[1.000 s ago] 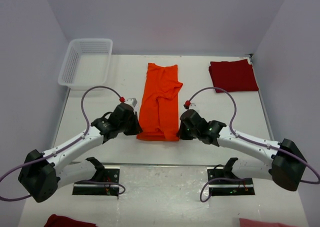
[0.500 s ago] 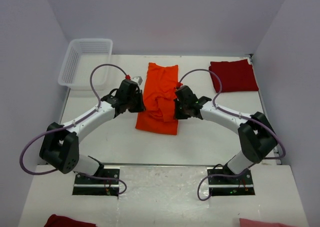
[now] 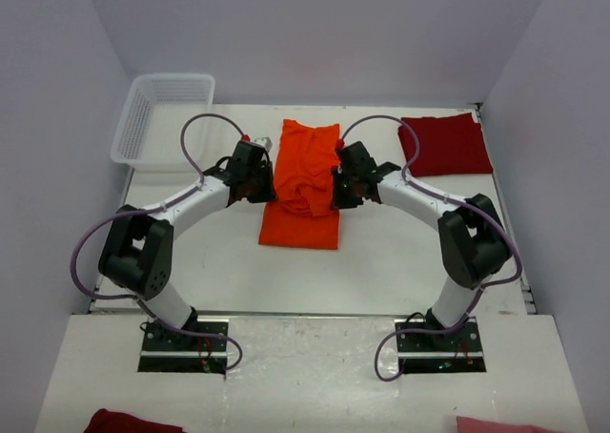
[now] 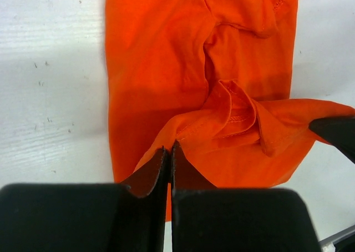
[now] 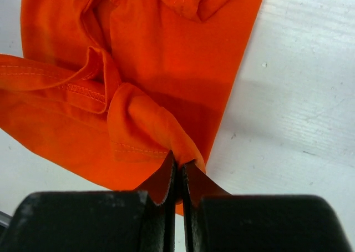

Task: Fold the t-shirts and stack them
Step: Fold the folded rectangular tshirt in 1/3 of the way

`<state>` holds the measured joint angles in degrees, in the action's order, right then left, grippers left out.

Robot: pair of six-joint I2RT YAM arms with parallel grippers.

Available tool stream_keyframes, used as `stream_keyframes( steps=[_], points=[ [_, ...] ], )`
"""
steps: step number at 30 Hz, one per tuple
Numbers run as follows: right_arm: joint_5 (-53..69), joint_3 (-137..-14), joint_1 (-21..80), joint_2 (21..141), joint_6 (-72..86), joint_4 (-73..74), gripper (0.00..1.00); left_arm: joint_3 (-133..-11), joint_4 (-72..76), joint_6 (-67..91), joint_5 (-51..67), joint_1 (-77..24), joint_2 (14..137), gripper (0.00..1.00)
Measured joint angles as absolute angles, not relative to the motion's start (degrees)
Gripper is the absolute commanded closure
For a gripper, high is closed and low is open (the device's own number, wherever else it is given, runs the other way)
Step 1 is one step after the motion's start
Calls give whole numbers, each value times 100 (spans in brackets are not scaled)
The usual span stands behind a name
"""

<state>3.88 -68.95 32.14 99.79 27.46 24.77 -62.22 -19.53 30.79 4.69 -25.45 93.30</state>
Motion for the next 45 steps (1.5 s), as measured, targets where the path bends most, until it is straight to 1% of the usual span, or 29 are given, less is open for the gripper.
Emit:
stream_keyframes(
  steps=[8,13,14,15,16,17,18,19,20,21,23,24,25,26,27,30,31,32,33,34,35,37,38,41,45],
  points=[
    [607,-7341,2982,10549,2543,2624,100,-6709,-1861,3006,445,-2482,10047,100],
    [757,-7618,2840,10906,2427,2655,100,-6908,-1841,2869,329,-2386,10289,100],
    [781,-7686,2812,10973,2401,2659,94,-6969,-1839,2827,307,-2368,10337,100],
    [840,-7776,2783,11072,2366,2659,85,-7041,-1826,2781,292,-2349,10405,100],
    [867,-7865,2759,11157,2338,2657,79,-7105,-1804,2753,290,-2324,10468,97],
    [871,-7985,2738,11266,2300,2661,69,-7188,-1782,2714,290,-2294,10549,92],
    [878,-8123,2722,11382,2259,2679,63,-7271,-1739,2663,294,-2259,10641,78],
    [880,-8278,2705,11487,2222,2707,56,-7306,-1712,2639,294,-2246,10687,72],
    [878,-8438,2689,11581,2187,2727,44,-7439,-1660,2519,274,-2198,10825,69],
    [880,-8619,2665,11664,2130,2759,41,-7548,-1636,2429,252,-2171,10930,56],
    [878,-9144,2598,11850,2043,2982,39,-7865,-1603,2237,207,-2132,11157,52],
    [856,-9614,2541,12007,1979,3138,37,-8079,-1597,2137,191,-2112,11275,48],
    [845,-9990,2486,12123,1929,3221,36,-8281,-1599,2062,174,-2104,11362,46],
    [812,-10342,2421,12206,1881,3275,33,-8468,-1581,1986,161,-2099,11421,40],
    [790,-10630,2349,12239,1835,3306,32,-8578,-1562,1922,141,-2099,11426,36],
    [694,-10982,2163,12090,1745,3378,30,-8635,-1448,1841,93,-2102,11209,33],
    [679,-10993,2106,11998,1726,3411,30,-8628,-1439,1844,58,-2102,11107,33],
    [679,-10986,2060,11907,1721,3481,35,-8584,-1406,1861,27,-2102,10973,33],
    [694,-10938,2025,11795,1719,3557,42,-8503,-1382,1905,1,-2102,10787,35],
    [729,-10825,2012,11675,1704,3590,57,-8379,-1354,1953,-3,-2112,10580,38],
    [797,-10556,2014,11480,1712,3546,100,-8235,-1308,2029,32,-2121,10379,53],
    [943,-9861,2067,11056,1822,3503,100,-7898,-1251,2204,145,-2176,9957,81],
    [1083,-9349,2108,10792,1881,3406,100,-7693,-1194,2268,209,-2246,9741,100],
    [1496,-8403,2213,10416,2060,3308,100,-7286,-1114,2499,473,-2536,9428,100],
    [1909,-7688,2320,10350,2255,3116,100,-6705,-965,2790,891,-2834,9277,100]
  ],
)
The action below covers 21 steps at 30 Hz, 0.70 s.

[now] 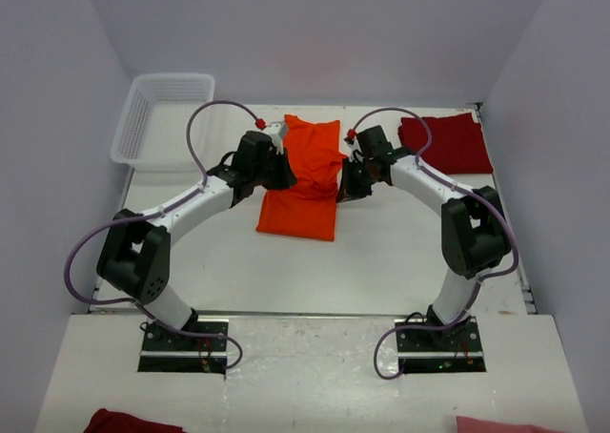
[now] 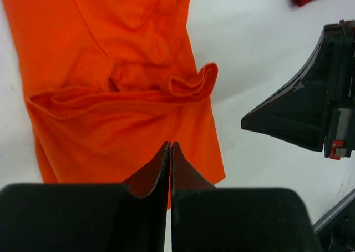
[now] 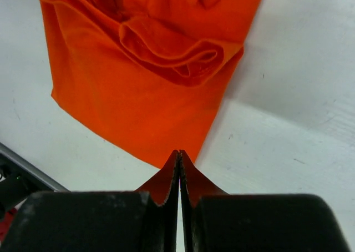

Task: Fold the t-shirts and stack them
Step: Fold the folded rectangular tshirt in 1/3 of the way

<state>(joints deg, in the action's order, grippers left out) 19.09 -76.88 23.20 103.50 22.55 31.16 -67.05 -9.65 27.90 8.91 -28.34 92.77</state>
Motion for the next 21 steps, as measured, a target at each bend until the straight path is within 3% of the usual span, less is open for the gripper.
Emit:
stream_keyframes(
  steps=[9,21],
  points=[
    [2182,-7537,2633,10652,2445,2630,100,-5874,-764,3096,1122,-3190,9150,100],
    [2228,-8283,2646,11699,2508,2591,100,-5196,-440,3109,1227,-3192,9150,100]
  ],
)
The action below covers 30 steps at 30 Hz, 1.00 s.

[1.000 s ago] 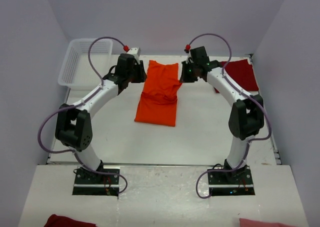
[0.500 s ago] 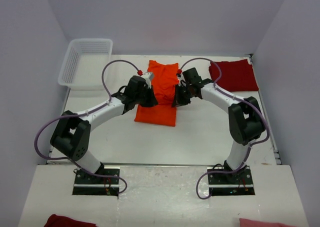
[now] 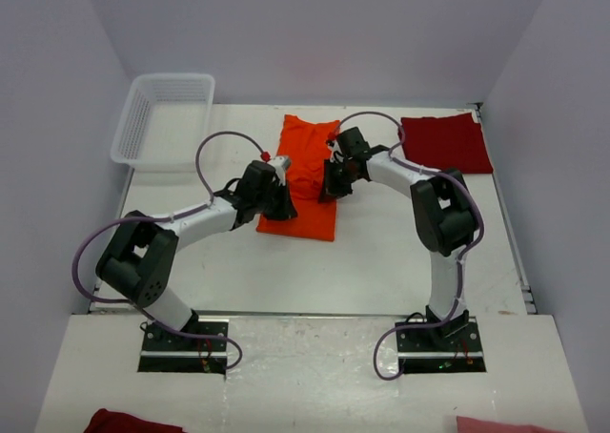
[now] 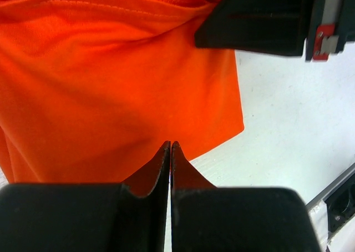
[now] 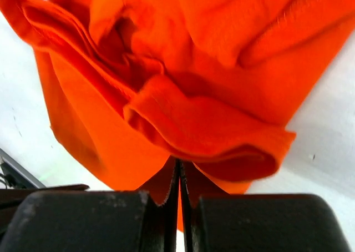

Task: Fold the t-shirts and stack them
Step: Fold the folded rectangular tshirt in 1/3 of the way

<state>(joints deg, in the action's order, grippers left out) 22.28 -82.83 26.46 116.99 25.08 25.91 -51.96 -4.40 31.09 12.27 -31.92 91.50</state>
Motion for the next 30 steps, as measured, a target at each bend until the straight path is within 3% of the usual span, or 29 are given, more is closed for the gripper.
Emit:
stream_keyframes(
  steps=[12,23,25,30],
  points=[
    [2211,-9780,2646,12678,2506,3024,100,-4665,-91,3148,1310,-3221,9157,100],
    [2161,-13321,2340,14593,2493,4101,100,-4528,-270,3159,1146,-3293,8746,100],
    [2152,-13251,2209,14438,2449,4112,100,-4707,-414,3083,1017,-3293,8746,100],
    [2029,-11675,2010,13078,2327,3990,100,-5450,-548,2875,803,-3293,9008,100]
  ],
)
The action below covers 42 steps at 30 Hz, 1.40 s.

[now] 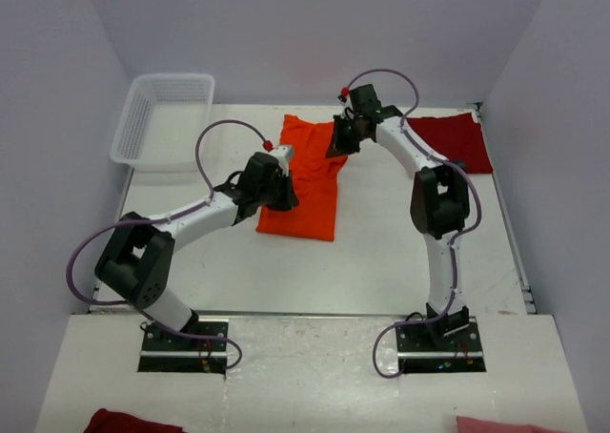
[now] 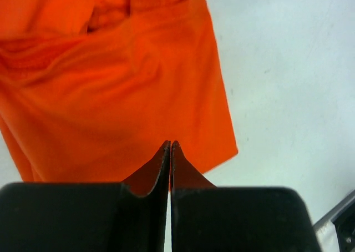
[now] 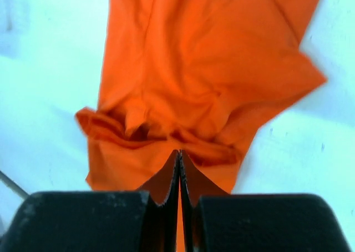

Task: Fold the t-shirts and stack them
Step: Fold the folded rectangular tshirt in 1/3 of the way

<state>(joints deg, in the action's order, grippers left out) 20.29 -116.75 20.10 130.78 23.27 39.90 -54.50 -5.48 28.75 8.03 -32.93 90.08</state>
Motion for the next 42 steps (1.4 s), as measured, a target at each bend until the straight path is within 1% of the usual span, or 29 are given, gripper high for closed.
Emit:
stream_keyframes(
  steps=[5,8,11,15,19,28,42],
  points=[
    [2222,-9813,2073,11373,2309,3476,100,-6147,-521,2742,832,-3280,9717,100],
    [2602,-8823,2117,10698,2386,2967,100,-6267,-523,2733,926,-3264,10060,100],
    [3039,-7975,2167,10425,2504,2504,100,-6292,-523,2722,1090,-3232,10304,100],
    [3448,-7271,2285,10492,2655,2097,100,-6333,-510,2692,1291,-3081,10503,100],
    [3715,-7048,2491,10691,2775,1754,100,-6438,-416,2674,1459,-2862,10661,100],
    [3736,-6993,3028,11187,2989,1382,100,-6722,-58,2637,1850,-2440,11198,100],
    [3524,-6777,3238,11469,3454,1251,100,-7446,167,2648,2379,-2018,11915,100]
  ],
)
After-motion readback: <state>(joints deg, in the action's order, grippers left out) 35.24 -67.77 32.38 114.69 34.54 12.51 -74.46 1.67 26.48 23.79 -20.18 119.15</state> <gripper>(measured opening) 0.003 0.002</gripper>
